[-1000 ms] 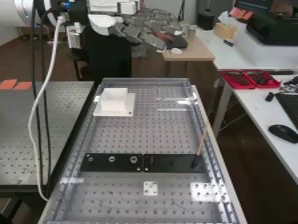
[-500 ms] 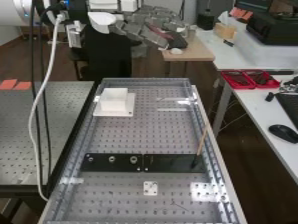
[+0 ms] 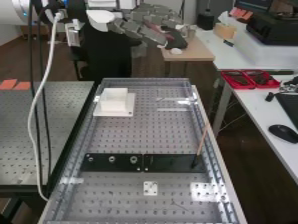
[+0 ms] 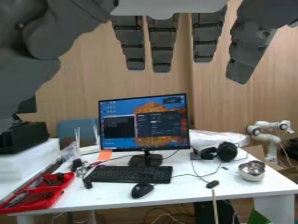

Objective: Grab the drill bit and place it in the clear container

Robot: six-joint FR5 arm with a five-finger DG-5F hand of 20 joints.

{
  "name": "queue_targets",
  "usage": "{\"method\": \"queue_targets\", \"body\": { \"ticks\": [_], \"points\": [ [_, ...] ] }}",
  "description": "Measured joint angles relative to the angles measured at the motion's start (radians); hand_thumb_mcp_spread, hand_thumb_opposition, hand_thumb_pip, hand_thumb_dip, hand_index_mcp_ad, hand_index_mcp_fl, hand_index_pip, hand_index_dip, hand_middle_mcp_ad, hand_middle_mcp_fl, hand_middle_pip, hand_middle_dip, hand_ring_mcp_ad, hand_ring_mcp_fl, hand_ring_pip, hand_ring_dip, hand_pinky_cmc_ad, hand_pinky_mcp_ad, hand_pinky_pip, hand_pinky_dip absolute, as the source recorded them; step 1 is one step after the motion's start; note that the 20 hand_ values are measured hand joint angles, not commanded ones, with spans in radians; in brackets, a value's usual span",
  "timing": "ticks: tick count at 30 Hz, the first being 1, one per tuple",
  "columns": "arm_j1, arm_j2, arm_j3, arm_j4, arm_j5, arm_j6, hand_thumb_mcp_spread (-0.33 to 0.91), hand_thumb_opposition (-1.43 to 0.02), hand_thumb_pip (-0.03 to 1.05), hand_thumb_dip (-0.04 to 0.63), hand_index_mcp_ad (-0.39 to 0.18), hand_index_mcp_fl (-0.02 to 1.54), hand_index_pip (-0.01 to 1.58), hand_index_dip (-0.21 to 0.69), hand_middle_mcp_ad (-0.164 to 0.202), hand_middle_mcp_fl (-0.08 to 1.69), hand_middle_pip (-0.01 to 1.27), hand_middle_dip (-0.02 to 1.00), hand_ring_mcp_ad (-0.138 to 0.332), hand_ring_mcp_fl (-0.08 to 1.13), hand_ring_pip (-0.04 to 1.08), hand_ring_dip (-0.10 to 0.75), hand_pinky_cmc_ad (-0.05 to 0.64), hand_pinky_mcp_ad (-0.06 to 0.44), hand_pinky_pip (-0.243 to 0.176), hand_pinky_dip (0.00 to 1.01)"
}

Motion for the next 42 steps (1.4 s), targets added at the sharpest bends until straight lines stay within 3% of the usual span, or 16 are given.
{"method": "queue_targets", "body": {
  "ticks": [42],
  "points": [
    [-0.012,0.003,-0.015,0.021,0.001,0.008,0.25,-0.60,0.14,0.038,0.009,0.18,0.05,0.330,0.086,0.09,0.14,0.17,0.229,0.01,0.10,0.024,0.494,0.396,-0.075,0.16]
  ]
}}
